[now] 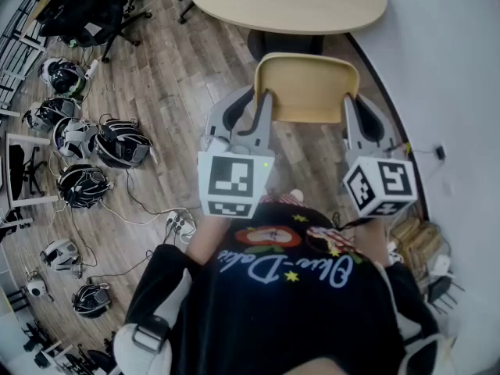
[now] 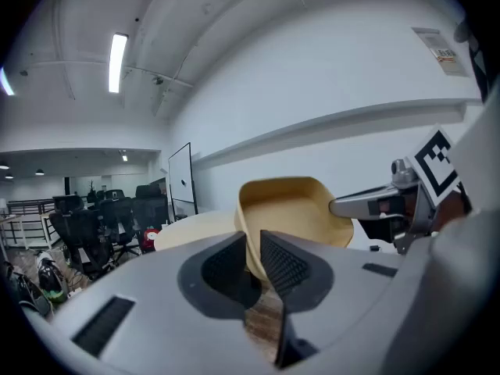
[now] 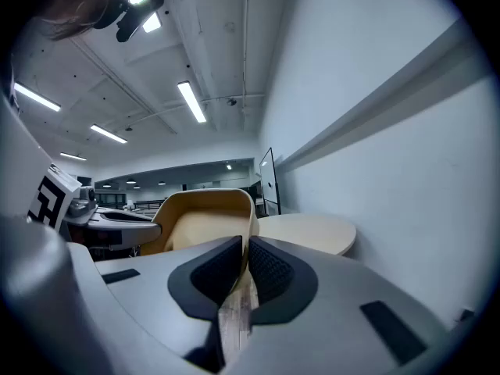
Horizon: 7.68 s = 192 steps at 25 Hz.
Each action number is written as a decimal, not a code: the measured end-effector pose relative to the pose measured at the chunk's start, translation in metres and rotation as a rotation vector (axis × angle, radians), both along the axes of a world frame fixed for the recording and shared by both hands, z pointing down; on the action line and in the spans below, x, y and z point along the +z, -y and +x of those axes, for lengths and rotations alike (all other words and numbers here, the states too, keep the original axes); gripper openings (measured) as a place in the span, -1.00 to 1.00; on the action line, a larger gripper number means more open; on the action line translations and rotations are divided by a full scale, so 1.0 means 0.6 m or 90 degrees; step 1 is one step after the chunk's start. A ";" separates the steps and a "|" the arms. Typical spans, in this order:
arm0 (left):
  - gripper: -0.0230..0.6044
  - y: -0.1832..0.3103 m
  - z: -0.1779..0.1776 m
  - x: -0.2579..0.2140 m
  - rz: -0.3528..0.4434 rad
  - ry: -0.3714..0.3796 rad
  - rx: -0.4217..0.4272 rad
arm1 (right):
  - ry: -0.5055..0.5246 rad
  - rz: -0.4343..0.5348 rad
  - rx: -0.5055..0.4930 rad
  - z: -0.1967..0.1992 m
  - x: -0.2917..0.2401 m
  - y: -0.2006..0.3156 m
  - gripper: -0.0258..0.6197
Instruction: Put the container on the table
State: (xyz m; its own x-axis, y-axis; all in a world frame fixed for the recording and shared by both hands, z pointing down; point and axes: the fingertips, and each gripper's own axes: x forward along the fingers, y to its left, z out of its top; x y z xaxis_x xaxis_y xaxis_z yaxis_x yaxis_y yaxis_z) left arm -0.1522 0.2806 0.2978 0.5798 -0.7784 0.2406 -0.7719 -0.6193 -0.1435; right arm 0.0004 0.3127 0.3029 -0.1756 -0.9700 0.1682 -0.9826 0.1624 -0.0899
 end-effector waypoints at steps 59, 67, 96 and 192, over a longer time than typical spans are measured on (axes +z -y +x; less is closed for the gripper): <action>-0.75 0.220 0.140 0.029 0.003 -0.002 0.001 | -0.017 -0.008 0.002 0.141 0.024 0.220 -0.83; -0.75 0.318 0.118 0.033 -0.013 -0.018 0.007 | -0.032 -0.025 0.011 0.120 0.021 0.315 -0.83; -0.75 0.633 0.160 0.084 -0.069 -0.013 0.026 | -0.025 -0.070 0.022 0.159 0.064 0.624 -0.83; -0.75 1.160 0.340 0.445 -0.470 0.081 -0.037 | -0.015 -0.489 -0.109 0.344 0.435 1.203 -0.82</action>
State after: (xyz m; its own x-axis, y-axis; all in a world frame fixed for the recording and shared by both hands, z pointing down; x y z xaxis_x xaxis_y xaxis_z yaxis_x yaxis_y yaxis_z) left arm 0.0518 -0.4156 0.5649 0.4756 -0.4164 0.7749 -0.8112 -0.5483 0.2033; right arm 0.2070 -0.4089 0.5639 -0.3003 -0.5404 0.7860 -0.9525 0.2129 -0.2175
